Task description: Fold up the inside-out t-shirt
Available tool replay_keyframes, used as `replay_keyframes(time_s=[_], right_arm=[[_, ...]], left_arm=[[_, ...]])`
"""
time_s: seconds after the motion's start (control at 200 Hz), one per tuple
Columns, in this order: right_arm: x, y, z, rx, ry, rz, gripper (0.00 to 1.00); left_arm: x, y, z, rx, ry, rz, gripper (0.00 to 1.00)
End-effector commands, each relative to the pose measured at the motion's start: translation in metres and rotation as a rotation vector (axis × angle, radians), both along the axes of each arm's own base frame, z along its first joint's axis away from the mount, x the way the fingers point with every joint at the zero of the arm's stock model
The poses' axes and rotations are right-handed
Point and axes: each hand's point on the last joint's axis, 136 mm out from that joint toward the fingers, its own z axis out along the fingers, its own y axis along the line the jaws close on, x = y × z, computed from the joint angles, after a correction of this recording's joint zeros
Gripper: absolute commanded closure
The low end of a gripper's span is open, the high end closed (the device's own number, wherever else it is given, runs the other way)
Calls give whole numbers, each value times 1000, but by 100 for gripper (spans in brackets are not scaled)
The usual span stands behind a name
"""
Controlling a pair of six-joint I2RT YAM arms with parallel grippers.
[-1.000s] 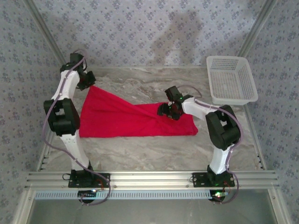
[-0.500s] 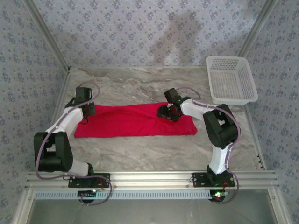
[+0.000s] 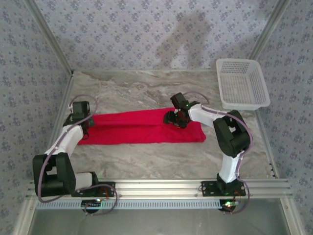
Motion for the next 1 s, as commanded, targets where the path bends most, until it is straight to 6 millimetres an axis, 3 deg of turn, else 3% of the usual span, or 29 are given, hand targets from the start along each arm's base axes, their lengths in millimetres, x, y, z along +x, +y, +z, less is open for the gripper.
replay_keyframes(time_s=[0.0,0.145,0.205,0.26,0.355,0.42,0.505,0.625,0.68,0.78,0.88,0.999], right_arm=[[12,16,40,44,-71,7,32],[23,53,55,157,-84,46,31],[27,68,54,200,-69,57,31],[31,73,44,209,-42,48,31],[31,67,24,199,24,22,34],[30,48,23,161,26,6,34],[28,7,35,68,-9,-15,31],[18,-53,44,-65,-5,-32,24],[14,-83,39,-150,15,-52,21],[7,-123,23,-260,75,-78,17],[5,-143,5,-335,134,-81,14],[4,-150,-13,-386,185,-67,13]], left_arm=[[6,-3,-5,-37,-1,2,100],[6,3,-17,-62,44,56,95],[4,9,-21,-99,66,118,87],[1,16,-22,-146,89,183,77],[-8,25,-17,-198,124,301,73],[-8,23,-6,-202,117,317,68],[0,9,15,-176,69,269,54],[19,-31,35,-209,-29,164,49],[35,-66,30,-347,-73,48,34],[51,-102,14,-523,-79,-54,33],[55,-104,-3,-546,-44,-58,33],[51,-93,-27,-587,16,-13,34]])
